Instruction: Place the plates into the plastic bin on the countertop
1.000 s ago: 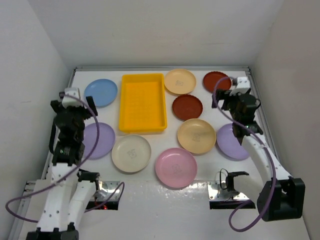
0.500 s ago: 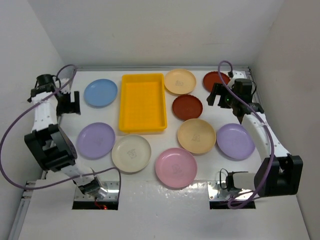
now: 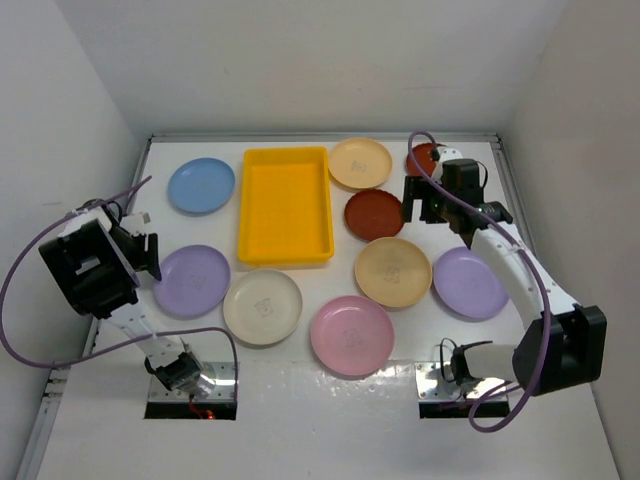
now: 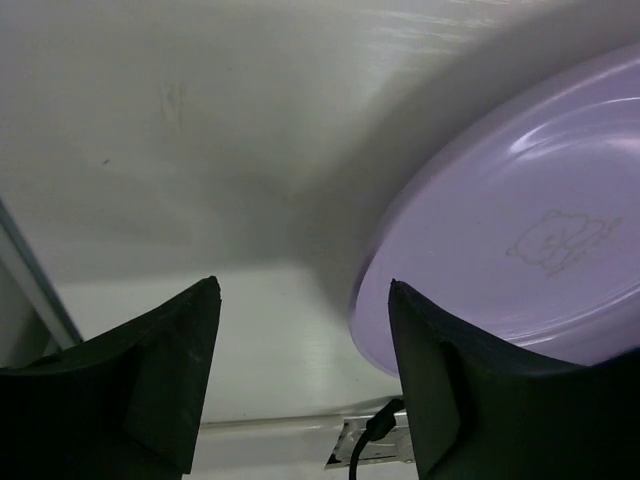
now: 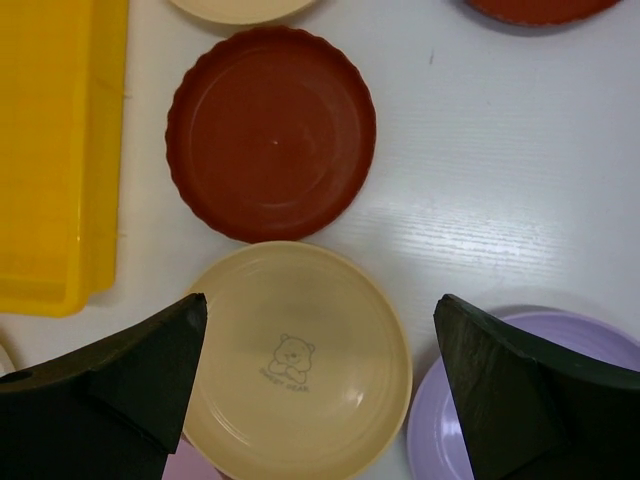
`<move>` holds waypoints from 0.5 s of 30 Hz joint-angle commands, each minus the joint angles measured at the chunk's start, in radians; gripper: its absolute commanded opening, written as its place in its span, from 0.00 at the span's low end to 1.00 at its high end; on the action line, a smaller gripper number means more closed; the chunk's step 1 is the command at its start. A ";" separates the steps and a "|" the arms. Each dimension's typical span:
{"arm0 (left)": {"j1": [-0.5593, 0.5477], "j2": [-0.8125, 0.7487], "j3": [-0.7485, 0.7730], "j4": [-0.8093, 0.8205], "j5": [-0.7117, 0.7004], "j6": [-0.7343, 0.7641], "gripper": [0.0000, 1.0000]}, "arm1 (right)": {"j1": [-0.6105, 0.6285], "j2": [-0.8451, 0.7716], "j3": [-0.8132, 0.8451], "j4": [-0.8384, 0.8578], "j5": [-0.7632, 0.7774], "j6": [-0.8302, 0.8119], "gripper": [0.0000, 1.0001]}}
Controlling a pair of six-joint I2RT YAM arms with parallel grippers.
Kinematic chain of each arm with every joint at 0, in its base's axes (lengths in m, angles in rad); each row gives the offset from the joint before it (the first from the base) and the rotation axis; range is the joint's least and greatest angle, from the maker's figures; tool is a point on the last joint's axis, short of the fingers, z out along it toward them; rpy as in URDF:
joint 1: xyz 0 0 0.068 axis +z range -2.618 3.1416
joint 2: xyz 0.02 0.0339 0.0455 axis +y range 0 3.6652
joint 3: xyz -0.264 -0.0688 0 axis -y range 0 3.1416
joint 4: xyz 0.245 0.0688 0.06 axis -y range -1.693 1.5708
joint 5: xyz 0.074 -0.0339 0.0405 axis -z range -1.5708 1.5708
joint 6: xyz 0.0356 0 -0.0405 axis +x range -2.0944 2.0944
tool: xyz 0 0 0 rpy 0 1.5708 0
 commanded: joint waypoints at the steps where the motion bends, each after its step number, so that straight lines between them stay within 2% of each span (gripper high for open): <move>1: 0.018 0.017 -0.005 0.032 0.068 0.010 0.68 | 0.021 0.012 0.079 0.010 0.050 -0.011 0.94; 6: 0.018 0.065 -0.072 0.087 0.036 0.010 0.55 | 0.056 0.047 0.113 0.011 0.046 0.025 0.94; 7: 0.018 0.079 -0.072 0.087 0.035 0.010 0.47 | 0.064 0.048 0.116 0.000 0.044 0.026 0.94; 9: 0.018 0.102 -0.082 0.087 0.057 -0.001 0.39 | 0.081 0.052 0.127 -0.009 0.053 0.019 0.94; 10: 0.018 0.103 -0.082 0.087 0.057 -0.001 0.29 | 0.084 0.052 0.132 -0.015 0.070 0.018 0.94; 12: 0.018 0.103 -0.082 0.087 0.071 -0.010 0.17 | 0.084 0.045 0.126 -0.015 0.075 0.021 0.94; 13: 0.018 0.103 -0.072 0.087 0.071 -0.019 0.02 | 0.085 0.039 0.116 -0.013 0.076 0.024 0.94; 15: 0.030 0.089 -0.049 0.087 0.060 -0.019 0.00 | 0.087 0.030 0.104 -0.013 0.076 0.035 0.94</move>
